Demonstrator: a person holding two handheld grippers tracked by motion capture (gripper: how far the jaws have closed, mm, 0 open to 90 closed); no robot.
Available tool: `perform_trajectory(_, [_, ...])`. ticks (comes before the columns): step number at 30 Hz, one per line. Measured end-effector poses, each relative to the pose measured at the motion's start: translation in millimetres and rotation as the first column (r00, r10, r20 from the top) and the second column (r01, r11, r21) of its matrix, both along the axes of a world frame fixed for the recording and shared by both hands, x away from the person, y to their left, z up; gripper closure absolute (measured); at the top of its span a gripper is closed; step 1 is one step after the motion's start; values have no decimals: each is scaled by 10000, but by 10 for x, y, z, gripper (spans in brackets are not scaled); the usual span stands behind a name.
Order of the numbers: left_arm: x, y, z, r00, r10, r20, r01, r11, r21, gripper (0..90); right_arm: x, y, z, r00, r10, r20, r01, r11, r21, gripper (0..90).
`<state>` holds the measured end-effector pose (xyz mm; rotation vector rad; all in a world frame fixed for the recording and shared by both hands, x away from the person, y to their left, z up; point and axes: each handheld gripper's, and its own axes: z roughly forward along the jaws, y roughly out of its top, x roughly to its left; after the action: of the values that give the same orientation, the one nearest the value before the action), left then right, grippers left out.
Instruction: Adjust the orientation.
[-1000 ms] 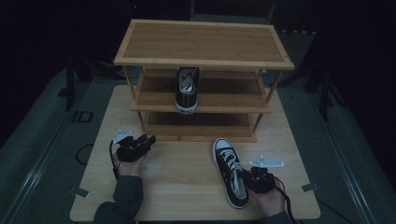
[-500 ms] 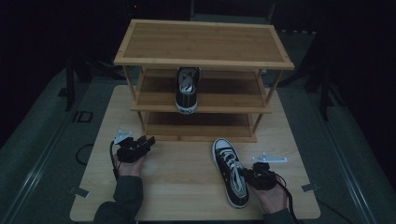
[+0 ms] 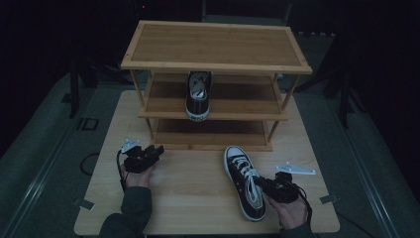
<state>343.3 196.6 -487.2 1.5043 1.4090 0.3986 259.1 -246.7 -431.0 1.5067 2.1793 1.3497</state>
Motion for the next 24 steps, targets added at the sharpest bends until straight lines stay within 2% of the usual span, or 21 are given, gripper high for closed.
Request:
perform_trajectory(12, [14,-12,-13,10000,17,-34,-16,9999,124,543,-117,-14,272,9981,263,552,-300,9973,675,889])
perform_trajectory(24, [31,-22,-21,10000,-16,-71,17,9999,165,541,-164,7,522,9941,464,978,-547,9950,832,889])
